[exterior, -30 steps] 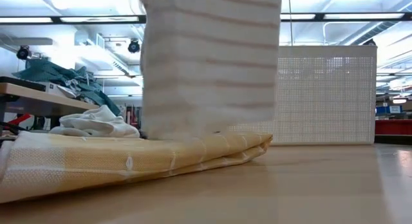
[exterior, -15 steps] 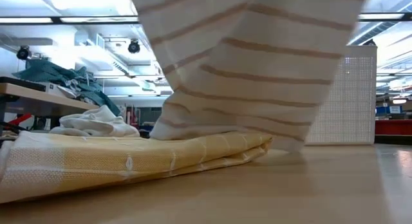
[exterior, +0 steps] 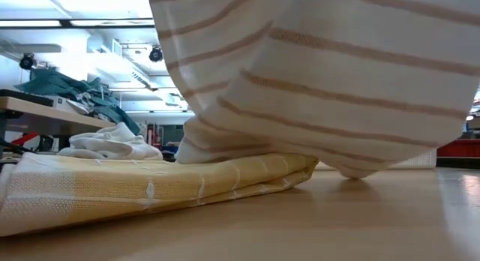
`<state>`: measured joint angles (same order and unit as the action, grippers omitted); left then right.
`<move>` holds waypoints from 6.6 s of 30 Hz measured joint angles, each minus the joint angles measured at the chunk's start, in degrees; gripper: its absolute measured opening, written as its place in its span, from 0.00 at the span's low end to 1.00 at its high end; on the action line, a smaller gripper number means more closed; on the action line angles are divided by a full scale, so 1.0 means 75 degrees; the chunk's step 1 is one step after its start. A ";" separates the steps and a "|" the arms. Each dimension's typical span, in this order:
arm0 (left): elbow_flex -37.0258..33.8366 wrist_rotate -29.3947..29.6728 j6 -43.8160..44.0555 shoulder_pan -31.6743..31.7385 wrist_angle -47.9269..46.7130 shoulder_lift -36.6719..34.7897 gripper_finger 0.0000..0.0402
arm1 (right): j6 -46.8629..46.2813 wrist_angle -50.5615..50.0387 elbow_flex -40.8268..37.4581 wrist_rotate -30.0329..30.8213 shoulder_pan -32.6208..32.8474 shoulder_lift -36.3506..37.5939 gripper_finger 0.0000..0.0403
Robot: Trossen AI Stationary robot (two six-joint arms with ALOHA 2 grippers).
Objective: Fold towel
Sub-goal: Fold the white kitchen towel
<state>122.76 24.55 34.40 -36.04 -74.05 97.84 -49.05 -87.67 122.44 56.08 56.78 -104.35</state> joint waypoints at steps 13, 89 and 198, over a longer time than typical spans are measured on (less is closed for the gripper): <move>0.1358 0.1486 -0.1556 0.0874 -0.1884 -0.0703 0.00 | 0.2819 -0.0303 0.1151 0.0873 -0.1322 0.0717 0.00; 0.1379 0.1659 0.4088 -0.3307 0.0833 0.4057 0.00 | -0.2609 -0.0223 0.1640 -0.3941 0.1715 -0.6141 0.42; 0.0953 0.2083 -0.4779 -0.1876 0.5253 0.3981 0.30 | 0.7394 0.7557 0.1631 -0.0418 -0.0432 -0.3844 0.00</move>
<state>129.91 40.17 -1.45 -50.11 -34.66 127.70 6.40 -30.99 134.67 52.95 53.54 -133.19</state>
